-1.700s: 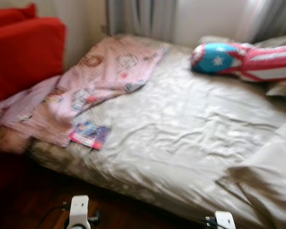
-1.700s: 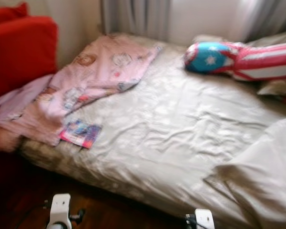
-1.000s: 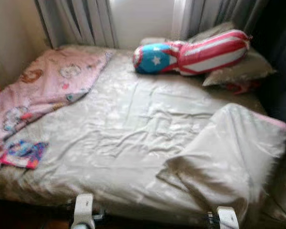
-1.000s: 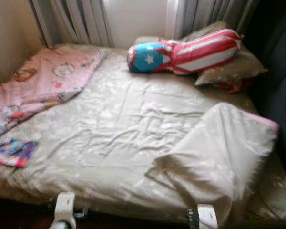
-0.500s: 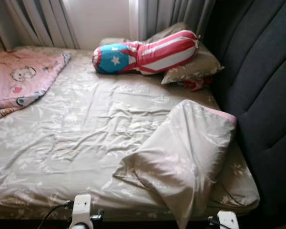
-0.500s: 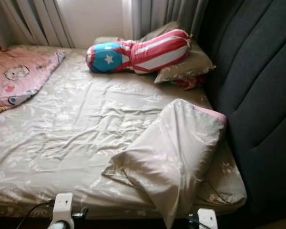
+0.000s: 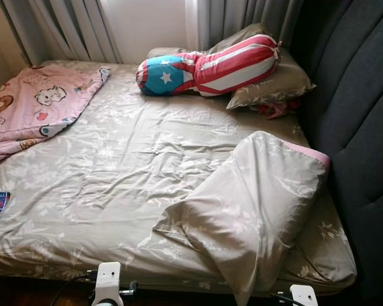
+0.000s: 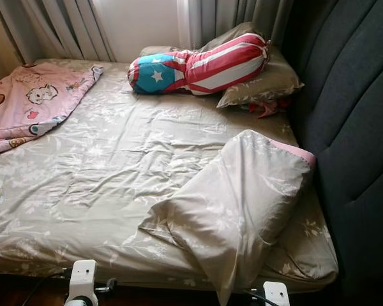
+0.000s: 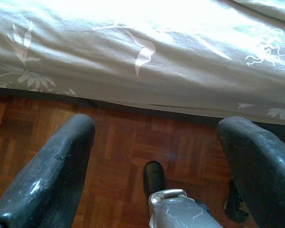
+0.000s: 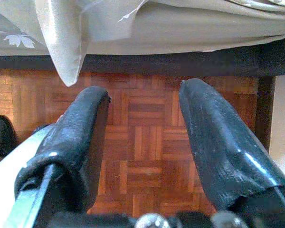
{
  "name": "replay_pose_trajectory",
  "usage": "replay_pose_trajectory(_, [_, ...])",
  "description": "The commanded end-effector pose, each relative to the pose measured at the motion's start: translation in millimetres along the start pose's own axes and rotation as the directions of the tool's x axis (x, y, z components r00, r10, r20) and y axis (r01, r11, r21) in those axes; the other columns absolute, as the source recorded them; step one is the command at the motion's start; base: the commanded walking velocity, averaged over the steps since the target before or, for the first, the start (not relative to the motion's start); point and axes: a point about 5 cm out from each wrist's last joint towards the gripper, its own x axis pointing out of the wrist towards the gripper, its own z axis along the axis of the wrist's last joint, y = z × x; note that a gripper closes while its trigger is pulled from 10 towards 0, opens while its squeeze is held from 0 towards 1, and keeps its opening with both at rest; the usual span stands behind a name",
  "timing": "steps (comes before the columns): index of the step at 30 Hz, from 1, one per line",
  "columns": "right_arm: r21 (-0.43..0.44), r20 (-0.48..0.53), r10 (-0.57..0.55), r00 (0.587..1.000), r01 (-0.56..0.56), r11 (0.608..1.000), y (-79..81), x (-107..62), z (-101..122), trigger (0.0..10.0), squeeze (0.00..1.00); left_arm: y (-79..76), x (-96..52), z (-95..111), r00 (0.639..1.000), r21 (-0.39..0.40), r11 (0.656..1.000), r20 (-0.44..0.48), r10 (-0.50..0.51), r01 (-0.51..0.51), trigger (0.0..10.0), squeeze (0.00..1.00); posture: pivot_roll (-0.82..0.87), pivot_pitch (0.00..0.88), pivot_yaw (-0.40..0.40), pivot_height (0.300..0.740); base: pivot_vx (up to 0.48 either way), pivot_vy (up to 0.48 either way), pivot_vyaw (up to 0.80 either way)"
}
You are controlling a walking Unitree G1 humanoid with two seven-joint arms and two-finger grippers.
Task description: Clean up the room
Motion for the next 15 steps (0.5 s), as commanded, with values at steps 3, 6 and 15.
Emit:
replay_pose_trajectory(3, [0.012, 0.000, 0.000, 1.000, 0.000, 1.000, -1.1, -0.7, -1.8, 10.0, 0.00, -1.6, -0.7, -3.7, 1.000, -0.004, 1.000, -0.020, -0.006, 0.006, 10.0, 0.00, -0.05, 0.055, -0.042, 0.740, 0.000, 0.000, 0.00])
replay_pose_trajectory(6, [0.020, 0.007, 0.003, 1.000, -0.003, 1.000, -0.5, -0.6, -1.3, 10.0, 0.00, -1.4, -0.6, -3.5, 1.000, 0.001, 1.000, -0.020, -0.008, 0.008, 10.0, 0.00, -0.06, 0.054, -0.036, 0.740, 0.000, 0.000, 0.00])
replay_pose_trajectory(15, [0.019, -0.001, -0.013, 1.000, 0.013, 1.000, 0.0, -0.4, -1.8, 10.0, 0.00, 0.2, 0.2, -0.9, 1.000, 0.014, 1.000, -0.014, -0.012, 0.012, 10.0, 0.00, -0.05, 0.048, -0.031, 0.740, 0.000, 0.000, -0.05])
